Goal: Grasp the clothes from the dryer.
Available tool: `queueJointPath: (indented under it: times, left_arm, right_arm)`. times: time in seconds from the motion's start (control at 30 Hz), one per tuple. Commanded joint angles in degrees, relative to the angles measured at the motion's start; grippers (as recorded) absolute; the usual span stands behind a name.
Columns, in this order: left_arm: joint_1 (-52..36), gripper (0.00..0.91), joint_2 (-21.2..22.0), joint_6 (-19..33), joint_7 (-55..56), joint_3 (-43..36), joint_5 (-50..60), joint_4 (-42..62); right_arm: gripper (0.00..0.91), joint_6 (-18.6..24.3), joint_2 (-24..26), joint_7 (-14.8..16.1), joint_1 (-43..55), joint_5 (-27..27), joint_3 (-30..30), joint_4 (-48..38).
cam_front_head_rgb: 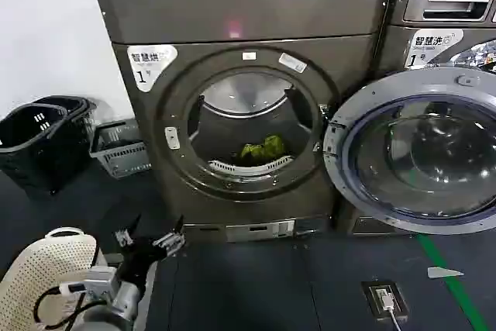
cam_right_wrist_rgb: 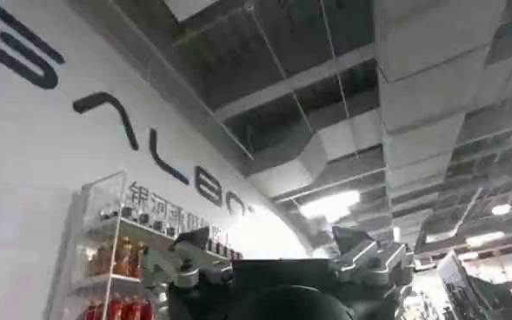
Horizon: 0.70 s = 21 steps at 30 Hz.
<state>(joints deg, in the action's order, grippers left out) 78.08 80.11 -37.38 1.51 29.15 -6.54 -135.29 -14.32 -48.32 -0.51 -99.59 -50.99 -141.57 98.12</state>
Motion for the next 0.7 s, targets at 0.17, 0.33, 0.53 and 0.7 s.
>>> queueJointPath:
  times: [0.17, 0.33, 0.53, 0.7]
  left_arm:
    - [-0.44, 0.907, 0.28, -0.06, -0.14, -0.36, -0.06, 0.34]
    - [-0.86, 0.907, 0.29, 0.02, -0.18, -0.50, -0.20, 0.46]
    - [-0.99, 0.907, 0.14, -0.12, -0.42, -0.46, -0.25, 0.38]
    - [-0.63, 0.907, 0.26, 0.01, -0.46, -0.56, -0.07, 0.32]
  right_arm:
    - [0.907, 0.47, -0.58, 0.63, 0.44, 0.53, 1.44, -0.38]
    - [0.907, 0.92, -0.96, 0.55, 0.98, 1.26, 2.98, -1.69]
    - [0.907, 1.23, -1.13, 0.67, 1.39, 1.48, 3.48, -1.74]
    - [0.907, 1.29, -0.85, 0.92, 1.46, 1.51, 3.39, -1.57]
